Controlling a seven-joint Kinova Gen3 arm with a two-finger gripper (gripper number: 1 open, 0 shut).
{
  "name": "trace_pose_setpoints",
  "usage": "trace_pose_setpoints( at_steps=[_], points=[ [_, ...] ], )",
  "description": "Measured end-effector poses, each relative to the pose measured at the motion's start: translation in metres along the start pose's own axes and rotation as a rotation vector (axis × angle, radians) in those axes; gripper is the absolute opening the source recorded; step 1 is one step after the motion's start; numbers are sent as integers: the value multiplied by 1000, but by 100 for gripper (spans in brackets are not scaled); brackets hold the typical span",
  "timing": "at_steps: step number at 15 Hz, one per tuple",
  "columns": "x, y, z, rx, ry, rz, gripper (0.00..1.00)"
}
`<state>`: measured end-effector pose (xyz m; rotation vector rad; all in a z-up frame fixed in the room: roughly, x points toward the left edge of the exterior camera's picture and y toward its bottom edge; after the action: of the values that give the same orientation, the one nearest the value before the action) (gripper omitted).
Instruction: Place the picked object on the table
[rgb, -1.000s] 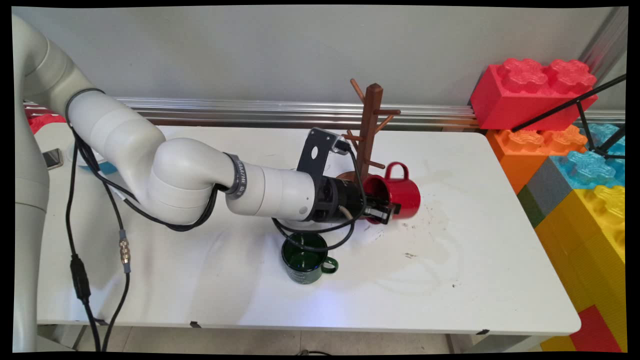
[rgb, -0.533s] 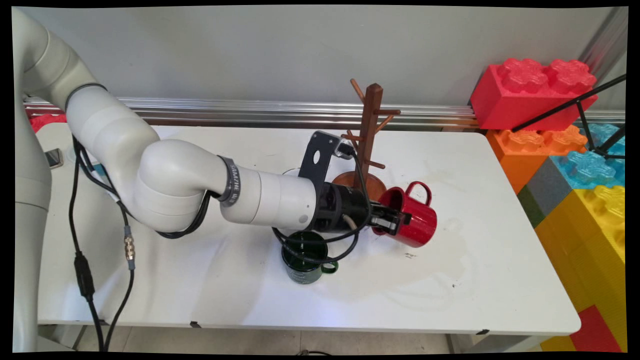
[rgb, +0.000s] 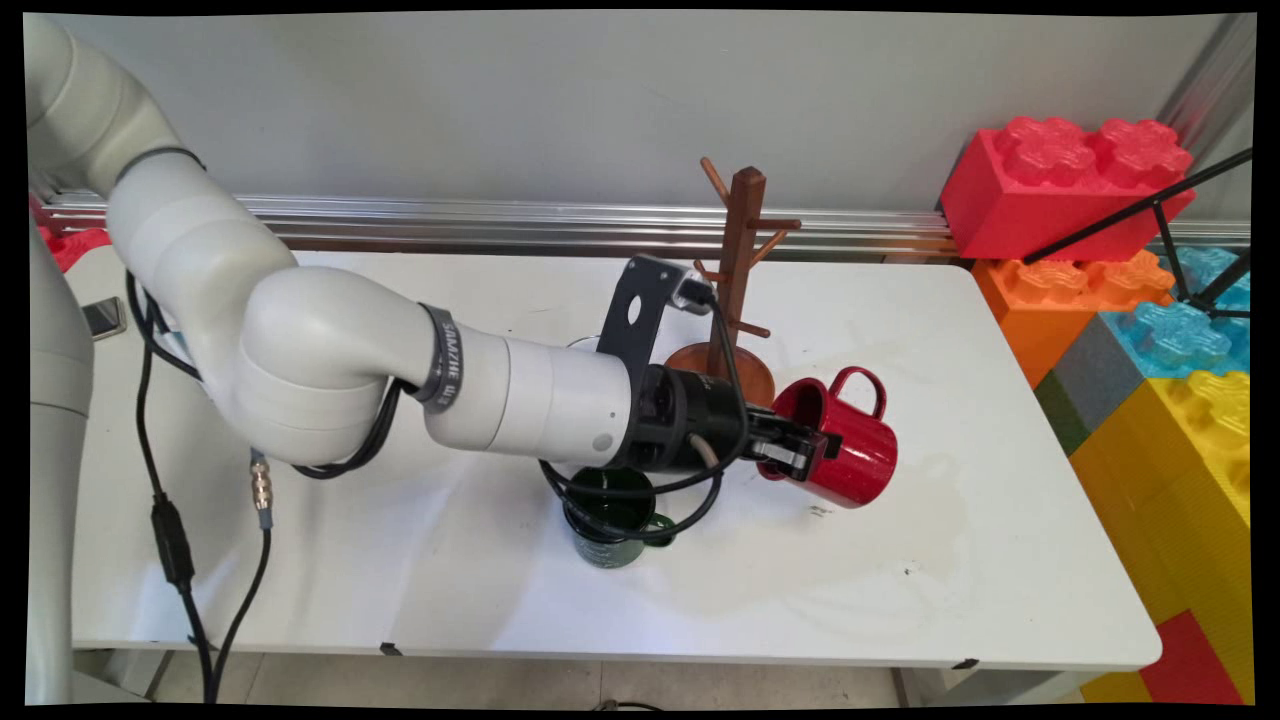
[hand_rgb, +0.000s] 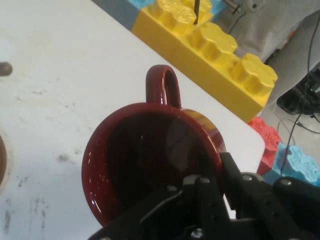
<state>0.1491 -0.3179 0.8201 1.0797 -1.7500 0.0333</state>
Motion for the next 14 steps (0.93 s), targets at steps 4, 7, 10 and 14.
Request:
trace_pose_setpoints(
  at_steps=[4, 7, 10, 14],
  points=[
    [11, 4, -8, -1, -8, 24, 0],
    [24, 8, -17, 1, -19, 53, 0],
    [39, 14, -27, -2, -32, 85, 0],
    [59, 24, -39, -15, -51, 123, 0]
  ],
)
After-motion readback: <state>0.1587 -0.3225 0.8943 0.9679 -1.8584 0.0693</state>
